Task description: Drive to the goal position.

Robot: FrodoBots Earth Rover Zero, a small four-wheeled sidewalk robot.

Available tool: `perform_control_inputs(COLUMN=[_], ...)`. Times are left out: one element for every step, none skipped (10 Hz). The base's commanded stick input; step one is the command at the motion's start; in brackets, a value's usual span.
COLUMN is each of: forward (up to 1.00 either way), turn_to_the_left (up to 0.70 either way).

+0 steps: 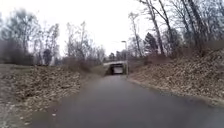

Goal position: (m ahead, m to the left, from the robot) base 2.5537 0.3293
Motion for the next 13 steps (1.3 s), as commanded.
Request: perform_control_inputs(forward=[1.0,1.0,1.0,1.0,1.0,1.0,1.0,1.0,1.0,1.0,1.0,1.0,1.0], turn_to_the_left=[0.0,0.0,0.0,0.0,0.0,0.0,0.0,0.0,0.0,0.22,0.4,0.4,0.39])
